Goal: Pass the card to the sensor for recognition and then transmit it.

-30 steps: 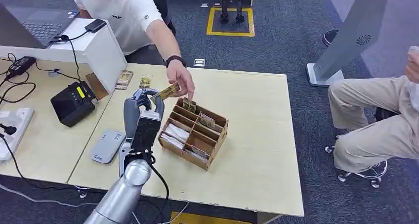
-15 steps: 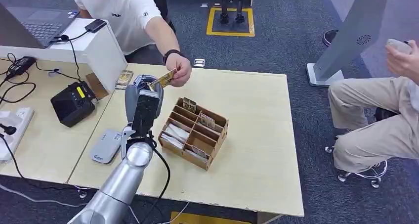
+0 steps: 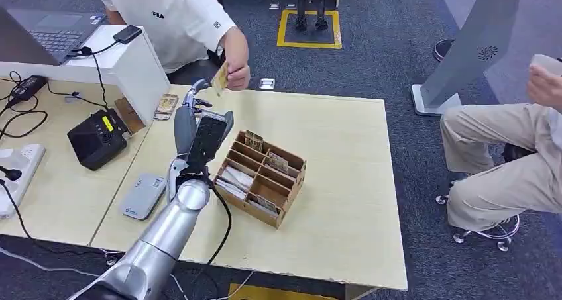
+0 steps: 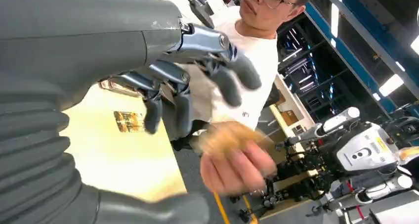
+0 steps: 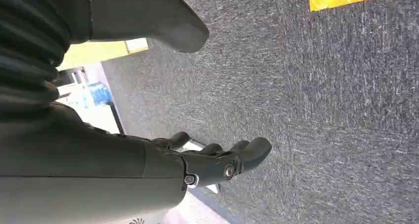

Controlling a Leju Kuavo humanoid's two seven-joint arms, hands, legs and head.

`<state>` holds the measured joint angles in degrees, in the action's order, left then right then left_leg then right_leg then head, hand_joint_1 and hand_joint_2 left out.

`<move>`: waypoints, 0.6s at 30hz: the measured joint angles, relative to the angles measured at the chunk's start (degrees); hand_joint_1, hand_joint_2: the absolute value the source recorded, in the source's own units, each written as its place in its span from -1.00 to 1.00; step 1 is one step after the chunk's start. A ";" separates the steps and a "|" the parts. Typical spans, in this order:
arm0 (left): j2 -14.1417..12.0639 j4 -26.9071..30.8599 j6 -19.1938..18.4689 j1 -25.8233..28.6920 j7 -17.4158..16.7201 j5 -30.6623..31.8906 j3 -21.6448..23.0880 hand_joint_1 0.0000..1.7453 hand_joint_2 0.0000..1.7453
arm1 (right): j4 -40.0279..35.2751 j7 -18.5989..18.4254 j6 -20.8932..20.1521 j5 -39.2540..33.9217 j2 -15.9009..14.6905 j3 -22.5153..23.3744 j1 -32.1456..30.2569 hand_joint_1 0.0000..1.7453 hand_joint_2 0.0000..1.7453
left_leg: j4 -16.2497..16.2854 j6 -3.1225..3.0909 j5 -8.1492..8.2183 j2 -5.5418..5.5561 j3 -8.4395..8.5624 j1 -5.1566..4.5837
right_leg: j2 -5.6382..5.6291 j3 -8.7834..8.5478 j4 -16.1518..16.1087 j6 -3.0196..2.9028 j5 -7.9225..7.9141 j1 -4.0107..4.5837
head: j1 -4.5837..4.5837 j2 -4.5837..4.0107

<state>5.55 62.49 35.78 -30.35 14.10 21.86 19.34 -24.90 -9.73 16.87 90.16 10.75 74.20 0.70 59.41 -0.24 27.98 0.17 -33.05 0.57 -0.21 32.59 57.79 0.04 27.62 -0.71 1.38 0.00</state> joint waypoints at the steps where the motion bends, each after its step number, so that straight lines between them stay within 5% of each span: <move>1: 0.00 -0.11 0.09 -0.02 0.02 0.09 0.00 -1.00 1.00 | 0.00 0.00 0.00 0.00 -0.02 -0.04 0.00 -1.00 1.00 | 0.00 0.00 0.00 0.00 0.00 0.00 | 0.00 0.00 0.00 0.00 0.00 0.00 | 0.00 0.00; 10: -0.02 0.33 1.03 0.59 2.06 -1.79 -0.55 -1.00 1.00 | 0.07 -0.11 0.07 -0.02 -0.07 -0.24 -0.02 -1.00 1.00 | 0.00 0.00 0.00 0.01 -0.01 0.00 | 0.00 -0.02 0.01 0.00 0.00 0.00 | 0.00 0.00; 18: -0.31 7.86 2.21 6.69 5.80 -3.71 -1.20 -1.00 1.00 | 0.04 -0.31 -0.07 -0.02 -0.02 -0.22 -0.09 -1.00 1.00 | -0.01 0.00 0.02 -0.01 -0.03 0.00 | -0.01 0.00 0.00 0.00 0.01 0.00 | -0.02 0.00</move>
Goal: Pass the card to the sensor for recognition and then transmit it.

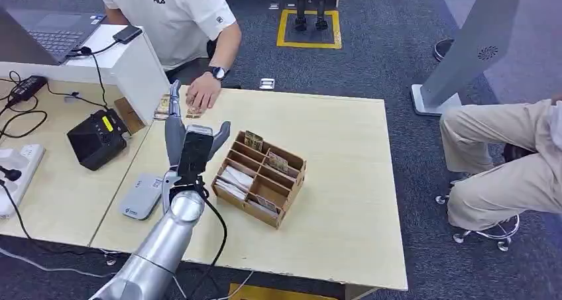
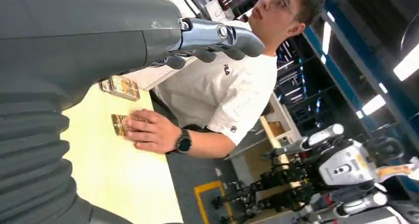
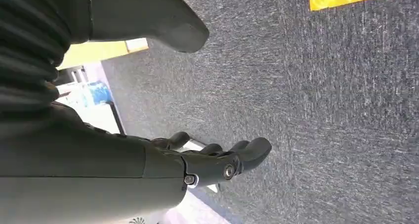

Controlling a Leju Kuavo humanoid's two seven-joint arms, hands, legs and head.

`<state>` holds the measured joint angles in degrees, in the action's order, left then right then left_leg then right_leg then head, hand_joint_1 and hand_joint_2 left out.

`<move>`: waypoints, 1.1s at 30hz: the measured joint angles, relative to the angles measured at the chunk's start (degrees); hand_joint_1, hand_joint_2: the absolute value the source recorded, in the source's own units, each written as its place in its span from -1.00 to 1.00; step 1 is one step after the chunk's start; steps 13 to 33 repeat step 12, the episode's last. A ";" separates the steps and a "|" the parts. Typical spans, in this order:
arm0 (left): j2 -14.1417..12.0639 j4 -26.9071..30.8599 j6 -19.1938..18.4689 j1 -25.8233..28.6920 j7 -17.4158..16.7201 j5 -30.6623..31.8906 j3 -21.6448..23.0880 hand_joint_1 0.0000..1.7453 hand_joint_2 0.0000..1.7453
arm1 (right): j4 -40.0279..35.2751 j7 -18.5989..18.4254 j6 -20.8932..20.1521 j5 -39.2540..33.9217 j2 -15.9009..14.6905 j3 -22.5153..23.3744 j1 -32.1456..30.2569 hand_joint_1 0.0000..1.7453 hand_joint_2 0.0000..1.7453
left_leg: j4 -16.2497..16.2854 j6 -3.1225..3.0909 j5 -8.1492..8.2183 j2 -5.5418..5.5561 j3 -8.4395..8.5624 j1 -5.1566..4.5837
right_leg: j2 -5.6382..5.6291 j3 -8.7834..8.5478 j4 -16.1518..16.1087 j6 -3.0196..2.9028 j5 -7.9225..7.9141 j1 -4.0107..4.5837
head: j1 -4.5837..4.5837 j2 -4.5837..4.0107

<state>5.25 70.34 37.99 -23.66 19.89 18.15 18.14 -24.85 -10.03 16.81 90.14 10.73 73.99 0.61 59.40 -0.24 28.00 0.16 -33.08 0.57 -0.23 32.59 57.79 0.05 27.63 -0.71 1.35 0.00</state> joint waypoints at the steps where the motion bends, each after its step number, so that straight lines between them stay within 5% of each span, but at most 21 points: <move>1: 0.00 2.01 0.54 1.61 1.21 -0.53 -0.02 -1.00 1.00 | -0.15 -0.06 -0.09 0.00 0.15 0.00 -0.05 -1.00 1.00 | 0.00 -0.01 0.01 -0.01 0.00 0.00 | -0.01 0.00 0.00 0.02 0.02 0.00 | 0.02 0.00; 12: 1.22 22.76 2.05 16.99 8.36 1.96 -0.02 -1.00 1.00 | -3.58 -0.24 -0.98 -1.03 3.34 1.99 -0.13 -1.00 1.00 | -0.01 -0.04 0.05 -0.02 -0.01 0.00 | 0.00 0.01 -0.01 0.06 0.06 0.00 | -0.02 0.00; 33: 1.22 22.76 2.05 16.99 8.36 1.96 -0.02 -1.00 1.00 | -3.58 -0.24 -0.98 -1.03 3.34 1.99 -0.13 -1.00 1.00 | -0.01 -0.04 0.05 -0.02 -0.01 0.00 | 0.00 0.01 -0.01 0.06 0.06 0.00 | -0.02 0.00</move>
